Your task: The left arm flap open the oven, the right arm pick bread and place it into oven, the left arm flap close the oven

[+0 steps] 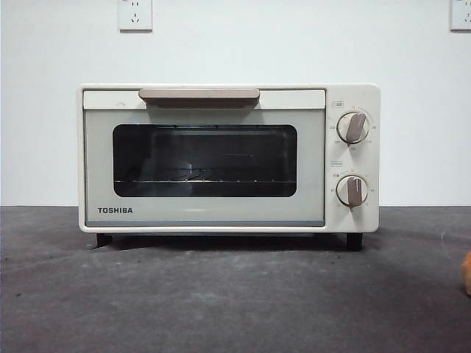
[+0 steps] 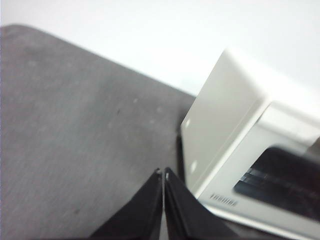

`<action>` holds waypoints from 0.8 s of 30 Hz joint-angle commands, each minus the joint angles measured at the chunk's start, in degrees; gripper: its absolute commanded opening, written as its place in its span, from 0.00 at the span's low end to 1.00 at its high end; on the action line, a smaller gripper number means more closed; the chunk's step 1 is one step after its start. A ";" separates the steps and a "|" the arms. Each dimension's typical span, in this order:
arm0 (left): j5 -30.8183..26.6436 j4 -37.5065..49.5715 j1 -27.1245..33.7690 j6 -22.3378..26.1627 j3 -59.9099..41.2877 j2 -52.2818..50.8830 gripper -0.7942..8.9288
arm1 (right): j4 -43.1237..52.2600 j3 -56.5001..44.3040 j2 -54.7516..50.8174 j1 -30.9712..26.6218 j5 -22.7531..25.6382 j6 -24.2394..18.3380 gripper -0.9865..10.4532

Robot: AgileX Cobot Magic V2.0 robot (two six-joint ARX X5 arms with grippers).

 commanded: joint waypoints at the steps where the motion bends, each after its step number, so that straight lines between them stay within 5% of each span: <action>1: 0.17 -1.51 -0.35 -0.90 5.51 3.78 0.09 | -3.58 5.62 1.20 0.02 -0.70 2.14 0.10; 9: 7.17 -5.49 -0.81 2.62 22.29 18.08 0.09 | -14.19 20.33 8.59 0.02 -9.90 -0.98 0.10; 18: 18.69 -12.98 -5.73 6.86 35.91 30.51 0.09 | -23.85 35.69 19.87 0.92 -18.25 -12.90 0.10; 24: 23.65 -20.28 -10.64 12.98 42.38 35.10 0.09 | -31.23 43.39 25.79 5.20 -18.43 -20.17 0.10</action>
